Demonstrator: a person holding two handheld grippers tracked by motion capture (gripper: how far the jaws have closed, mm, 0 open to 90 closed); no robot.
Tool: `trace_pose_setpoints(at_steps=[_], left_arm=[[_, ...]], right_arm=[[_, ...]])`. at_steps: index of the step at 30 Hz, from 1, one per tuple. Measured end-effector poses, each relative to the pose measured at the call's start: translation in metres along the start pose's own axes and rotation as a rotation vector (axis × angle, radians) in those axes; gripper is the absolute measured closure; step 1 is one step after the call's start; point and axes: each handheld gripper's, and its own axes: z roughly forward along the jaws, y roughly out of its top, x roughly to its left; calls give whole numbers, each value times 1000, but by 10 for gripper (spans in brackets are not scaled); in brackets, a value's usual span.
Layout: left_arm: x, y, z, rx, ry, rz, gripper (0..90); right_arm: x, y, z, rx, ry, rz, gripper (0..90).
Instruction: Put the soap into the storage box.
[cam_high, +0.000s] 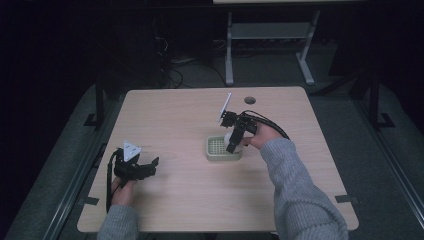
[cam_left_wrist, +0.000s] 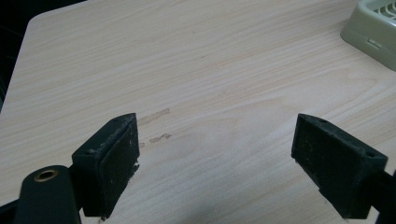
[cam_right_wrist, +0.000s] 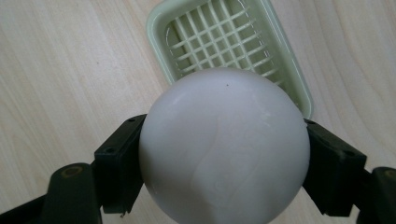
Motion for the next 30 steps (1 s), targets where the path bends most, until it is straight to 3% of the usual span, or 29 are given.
trace_pose_setpoints(at_steps=[10,17,30], left_arm=[[0,0,0,7,0,7,148],[-1,0,0,1,0,2,149],[0,0,0,4,1,4,148]], right_arm=[[-4,10,1,4,2,-3,232],[-5,18,14,27,4,-4,232],[-9,21,26,13,-9,14,232]])
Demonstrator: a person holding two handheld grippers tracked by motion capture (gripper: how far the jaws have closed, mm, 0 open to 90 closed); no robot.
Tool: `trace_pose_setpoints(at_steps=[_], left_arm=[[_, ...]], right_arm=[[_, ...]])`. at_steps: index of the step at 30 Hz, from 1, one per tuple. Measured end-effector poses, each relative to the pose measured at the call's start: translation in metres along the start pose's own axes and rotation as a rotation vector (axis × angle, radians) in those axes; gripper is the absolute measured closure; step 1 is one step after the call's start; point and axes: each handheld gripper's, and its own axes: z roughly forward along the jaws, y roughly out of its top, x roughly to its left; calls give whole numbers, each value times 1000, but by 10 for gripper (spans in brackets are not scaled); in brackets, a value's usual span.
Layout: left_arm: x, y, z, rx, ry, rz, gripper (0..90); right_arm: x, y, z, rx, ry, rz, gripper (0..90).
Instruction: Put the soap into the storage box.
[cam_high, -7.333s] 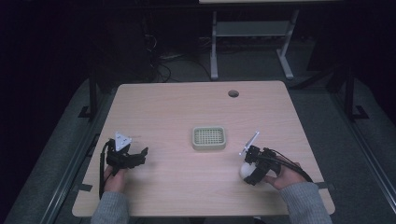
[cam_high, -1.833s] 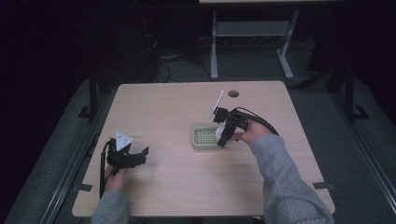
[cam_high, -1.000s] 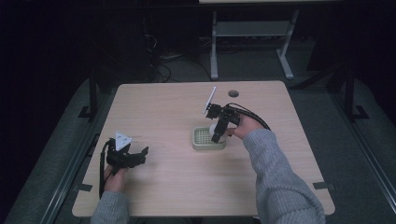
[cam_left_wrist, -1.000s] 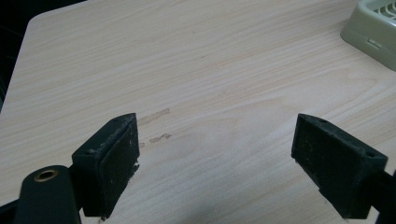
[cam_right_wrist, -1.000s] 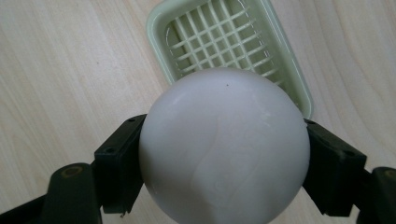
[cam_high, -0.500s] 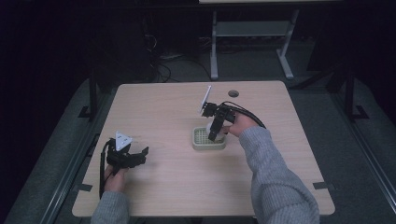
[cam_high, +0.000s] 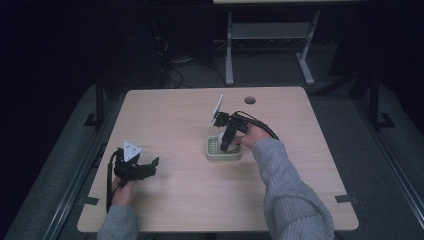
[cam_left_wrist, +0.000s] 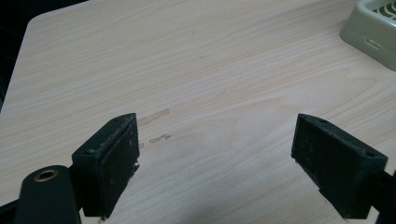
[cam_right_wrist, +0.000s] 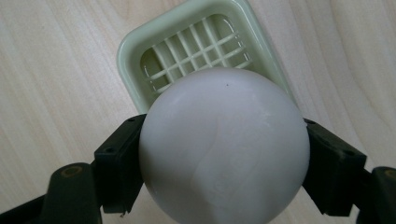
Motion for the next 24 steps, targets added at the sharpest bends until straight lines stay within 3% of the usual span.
trace_pose_setpoints(at_steps=[24], left_arm=[[1,0,0,-1,1,-4,149]], right_arm=[[0,7,15,-14,-27,6,232]])
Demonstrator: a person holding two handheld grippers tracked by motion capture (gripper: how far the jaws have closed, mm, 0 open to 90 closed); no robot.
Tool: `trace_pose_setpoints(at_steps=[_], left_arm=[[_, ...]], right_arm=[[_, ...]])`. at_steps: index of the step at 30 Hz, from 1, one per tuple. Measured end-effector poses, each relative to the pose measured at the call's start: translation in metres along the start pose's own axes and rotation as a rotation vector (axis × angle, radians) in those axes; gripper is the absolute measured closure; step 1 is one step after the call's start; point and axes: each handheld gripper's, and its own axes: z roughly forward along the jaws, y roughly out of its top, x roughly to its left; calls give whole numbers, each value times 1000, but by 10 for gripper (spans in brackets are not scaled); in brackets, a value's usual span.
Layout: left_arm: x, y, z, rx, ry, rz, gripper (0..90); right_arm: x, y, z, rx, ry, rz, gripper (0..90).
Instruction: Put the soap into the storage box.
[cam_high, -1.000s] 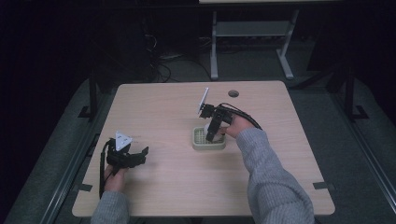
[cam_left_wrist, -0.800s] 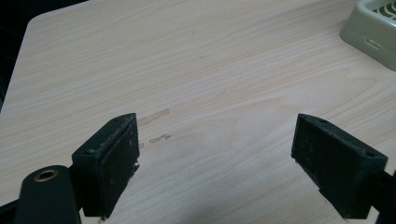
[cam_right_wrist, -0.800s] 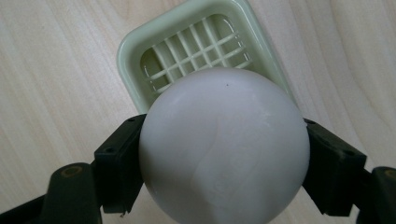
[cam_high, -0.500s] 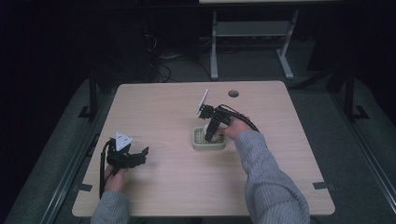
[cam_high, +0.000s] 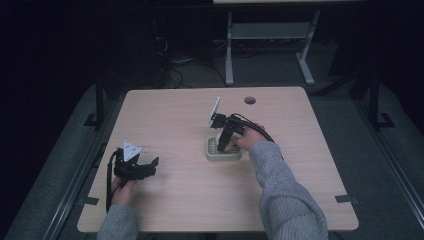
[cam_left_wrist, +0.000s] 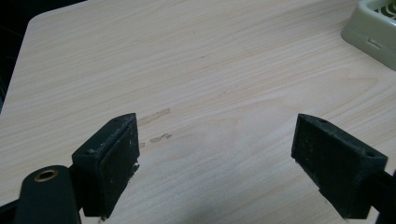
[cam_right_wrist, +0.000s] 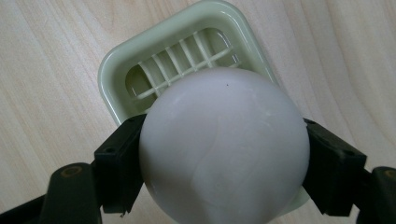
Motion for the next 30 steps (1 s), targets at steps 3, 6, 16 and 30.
trace_pose_setpoints(at_steps=[3,6,16,30], left_arm=[[0,0,0,0,-2,1,148],[0,0,0,-2,-2,0,149],[0,0,0,-3,-1,-2,149],[0,0,0,-2,-2,-3,149]], right_arm=[[0,0,1,4,2,-3,232],[1,1,3,9,-3,-3,232],[1,1,7,14,-8,-7,231],[3,2,7,23,-23,-10,230]])
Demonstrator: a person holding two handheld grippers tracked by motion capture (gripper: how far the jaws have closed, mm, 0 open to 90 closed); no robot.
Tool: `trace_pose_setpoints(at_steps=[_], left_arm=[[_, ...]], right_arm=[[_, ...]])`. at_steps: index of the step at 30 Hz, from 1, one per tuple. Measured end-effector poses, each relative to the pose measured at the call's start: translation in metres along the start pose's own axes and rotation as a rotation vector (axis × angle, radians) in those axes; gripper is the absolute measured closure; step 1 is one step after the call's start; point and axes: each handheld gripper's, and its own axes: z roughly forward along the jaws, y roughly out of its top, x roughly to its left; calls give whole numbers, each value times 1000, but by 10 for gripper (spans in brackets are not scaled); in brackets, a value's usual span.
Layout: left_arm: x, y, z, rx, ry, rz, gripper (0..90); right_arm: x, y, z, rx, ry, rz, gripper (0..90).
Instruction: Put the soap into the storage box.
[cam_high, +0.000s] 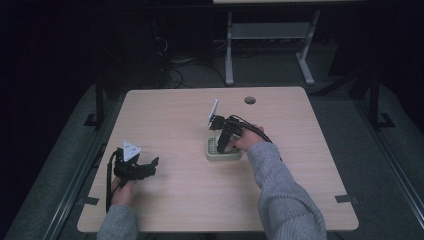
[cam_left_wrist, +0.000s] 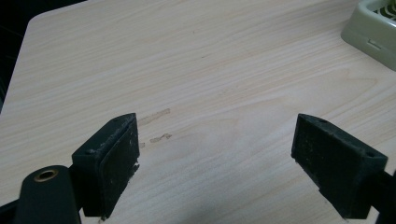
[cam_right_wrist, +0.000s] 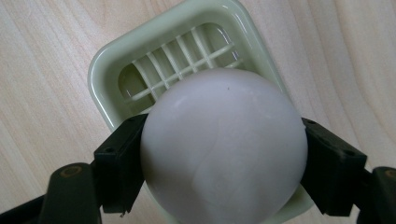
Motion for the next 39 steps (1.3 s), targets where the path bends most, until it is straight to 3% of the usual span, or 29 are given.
trace_pose_setpoints(at_steps=[12,39], left_arm=[[-1,0,-1,0,-2,6,148],[-2,1,-1,0,-2,6,148]], right_arm=[[-1,-1,-1,-1,7,22,196],[-7,-23,-25,-71,17,76,170]])
